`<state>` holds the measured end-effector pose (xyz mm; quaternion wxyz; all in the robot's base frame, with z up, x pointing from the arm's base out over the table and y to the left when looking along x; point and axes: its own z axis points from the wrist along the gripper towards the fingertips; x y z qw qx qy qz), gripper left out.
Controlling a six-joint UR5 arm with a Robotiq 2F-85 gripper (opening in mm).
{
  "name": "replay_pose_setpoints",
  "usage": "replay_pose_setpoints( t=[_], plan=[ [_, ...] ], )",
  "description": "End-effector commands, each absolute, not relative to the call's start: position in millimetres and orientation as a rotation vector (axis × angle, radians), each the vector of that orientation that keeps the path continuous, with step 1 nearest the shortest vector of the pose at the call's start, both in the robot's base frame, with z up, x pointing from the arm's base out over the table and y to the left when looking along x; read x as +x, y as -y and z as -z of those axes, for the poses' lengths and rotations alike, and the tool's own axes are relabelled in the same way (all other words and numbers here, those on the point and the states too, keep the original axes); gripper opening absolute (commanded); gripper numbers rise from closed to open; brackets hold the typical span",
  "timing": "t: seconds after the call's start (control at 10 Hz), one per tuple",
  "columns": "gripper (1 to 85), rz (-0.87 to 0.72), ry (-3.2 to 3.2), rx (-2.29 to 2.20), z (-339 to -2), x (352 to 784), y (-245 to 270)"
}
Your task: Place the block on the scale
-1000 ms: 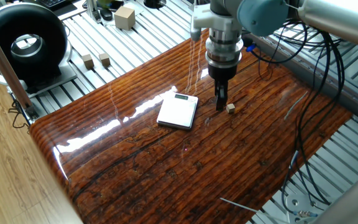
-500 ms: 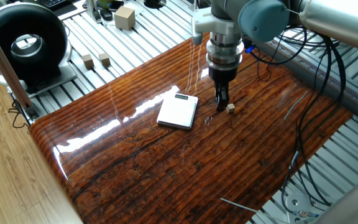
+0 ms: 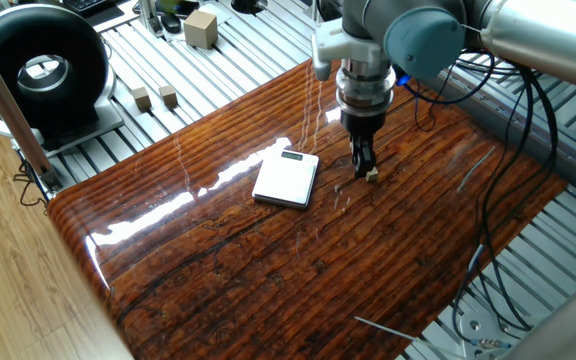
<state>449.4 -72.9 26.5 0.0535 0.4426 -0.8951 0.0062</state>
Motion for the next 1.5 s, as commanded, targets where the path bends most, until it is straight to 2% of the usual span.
replay_pose_setpoints(
  t=[0.0, 1.4],
  plan=[
    [36.7, -0.054, 2.714, 1.359, -24, 451, 87],
    [36.3, -0.018, 2.707, 1.407, -10, 444, 89]
  ],
)
